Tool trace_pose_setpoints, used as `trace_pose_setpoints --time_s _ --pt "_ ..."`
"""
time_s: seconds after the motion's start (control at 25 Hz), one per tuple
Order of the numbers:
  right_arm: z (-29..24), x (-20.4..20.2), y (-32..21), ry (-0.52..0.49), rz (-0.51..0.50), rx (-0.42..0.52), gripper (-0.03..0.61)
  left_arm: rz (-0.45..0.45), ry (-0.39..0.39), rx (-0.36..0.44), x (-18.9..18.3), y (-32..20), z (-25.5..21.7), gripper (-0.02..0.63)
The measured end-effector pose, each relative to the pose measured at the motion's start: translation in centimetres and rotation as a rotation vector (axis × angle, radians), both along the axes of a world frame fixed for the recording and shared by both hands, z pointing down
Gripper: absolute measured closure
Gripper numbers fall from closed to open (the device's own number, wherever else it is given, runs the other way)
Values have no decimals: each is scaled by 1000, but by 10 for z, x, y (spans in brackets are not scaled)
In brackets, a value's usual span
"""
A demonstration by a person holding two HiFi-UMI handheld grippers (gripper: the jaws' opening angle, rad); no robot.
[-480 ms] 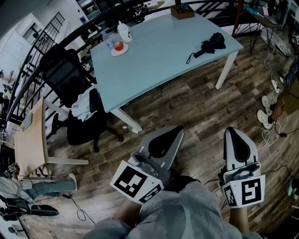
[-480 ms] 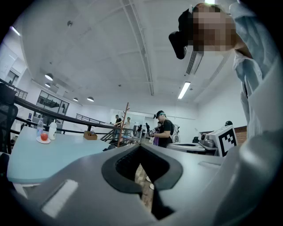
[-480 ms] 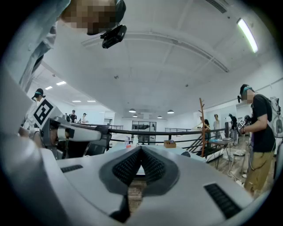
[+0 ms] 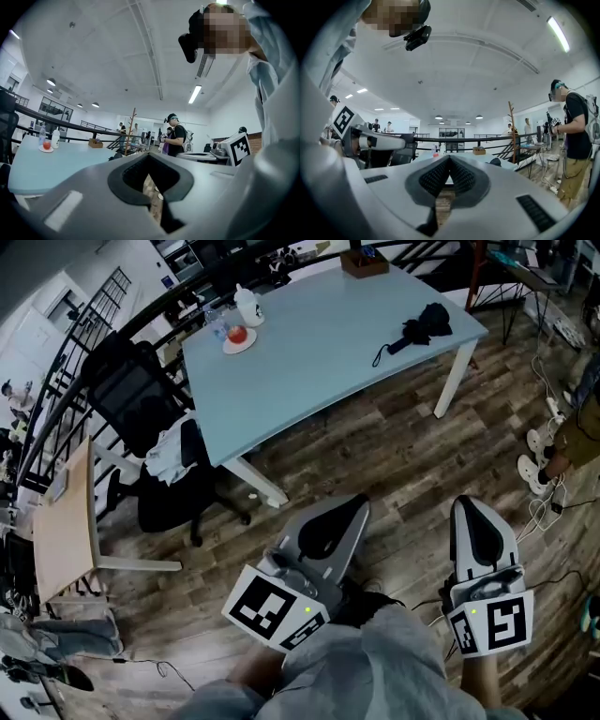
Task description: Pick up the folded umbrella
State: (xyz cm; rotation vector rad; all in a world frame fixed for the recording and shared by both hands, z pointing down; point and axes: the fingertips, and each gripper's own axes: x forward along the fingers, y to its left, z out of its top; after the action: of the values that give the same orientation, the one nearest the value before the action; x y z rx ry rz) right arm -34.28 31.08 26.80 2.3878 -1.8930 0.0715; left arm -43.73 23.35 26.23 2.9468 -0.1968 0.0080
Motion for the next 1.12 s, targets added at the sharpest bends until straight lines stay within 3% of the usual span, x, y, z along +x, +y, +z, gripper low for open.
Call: trace_pose_setpoints --time_s 1.12 --pt "3 47 63 2 193 1 581 103 1 -3 38 30 2 609"
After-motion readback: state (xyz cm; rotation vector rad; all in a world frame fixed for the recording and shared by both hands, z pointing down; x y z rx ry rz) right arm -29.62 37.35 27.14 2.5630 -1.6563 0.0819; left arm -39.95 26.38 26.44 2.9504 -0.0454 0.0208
